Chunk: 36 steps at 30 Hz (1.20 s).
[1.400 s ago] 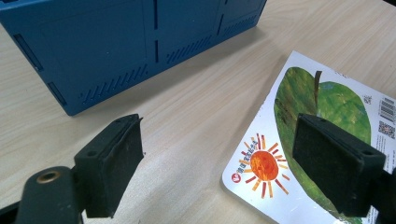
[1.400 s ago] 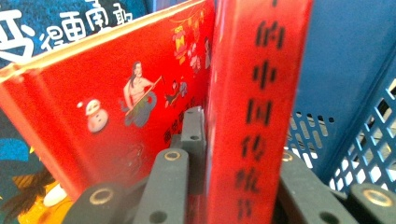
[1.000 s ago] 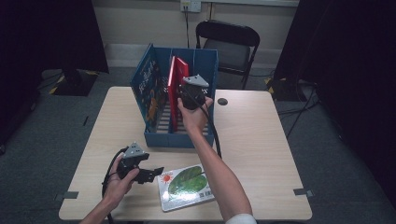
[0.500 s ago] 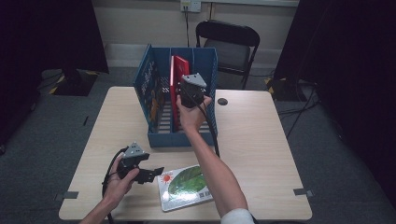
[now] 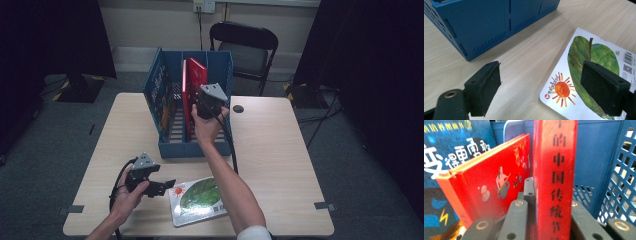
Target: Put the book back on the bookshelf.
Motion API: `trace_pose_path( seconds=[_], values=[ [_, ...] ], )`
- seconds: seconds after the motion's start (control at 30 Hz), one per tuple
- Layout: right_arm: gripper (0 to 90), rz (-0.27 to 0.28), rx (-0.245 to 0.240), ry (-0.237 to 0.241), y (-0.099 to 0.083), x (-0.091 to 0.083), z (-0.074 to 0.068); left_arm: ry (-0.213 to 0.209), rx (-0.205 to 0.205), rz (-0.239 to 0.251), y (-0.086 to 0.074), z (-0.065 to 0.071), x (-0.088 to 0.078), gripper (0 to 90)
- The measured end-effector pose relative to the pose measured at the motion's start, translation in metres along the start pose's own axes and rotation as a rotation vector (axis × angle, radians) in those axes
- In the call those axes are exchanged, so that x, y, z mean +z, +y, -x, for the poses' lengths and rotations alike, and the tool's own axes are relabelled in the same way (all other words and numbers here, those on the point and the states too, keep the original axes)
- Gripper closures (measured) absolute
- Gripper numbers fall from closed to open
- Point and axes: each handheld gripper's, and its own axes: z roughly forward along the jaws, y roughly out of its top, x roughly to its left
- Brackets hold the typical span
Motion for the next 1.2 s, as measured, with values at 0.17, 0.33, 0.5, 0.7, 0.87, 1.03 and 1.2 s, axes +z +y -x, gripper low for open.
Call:
trace_pose_path(
  seconds=[0.17, 0.33, 0.5, 0.7, 0.87, 1.03, 1.2],
  values=[
    [80.4, 0.044, -0.006, 0.013, 0.005, -0.006, 0.002, -0.001, -0.001, -0.007, 0.0, 0.0, 0.001, 16.2],
    [80.4, 0.023, -0.01, 0.017, -0.005, -0.004, 0.003, -0.005, 0.0, -0.006, 0.0, 0.001, 0.002, 16.2],
    [80.5, -0.014, -0.005, 0.009, -0.022, -0.002, 0.006, -0.005, 0.001, -0.007, 0.0, 0.001, 0.002, 16.2],
    [80.3, -0.038, -0.015, 0.021, -0.03, -0.006, 0.007, -0.004, 0.0, -0.016, 0.0, 0.001, 0.003, 16.2],
    [79.9, -0.074, -0.044, 0.032, -0.036, -0.014, 0.007, -0.004, 0.009, -0.018, 0.0, 0.003, 0.002, 16.3],
    [78.6, -0.134, -0.056, 0.051, -0.041, -0.025, 0.011, -0.008, 0.012, -0.019, 0.0, 0.004, 0.003, 16.3],
    [77.1, -0.165, -0.065, 0.074, -0.043, -0.032, 0.011, -0.007, 0.009, -0.019, 0.0, 0.005, 0.005, 16.3]
  ],
)
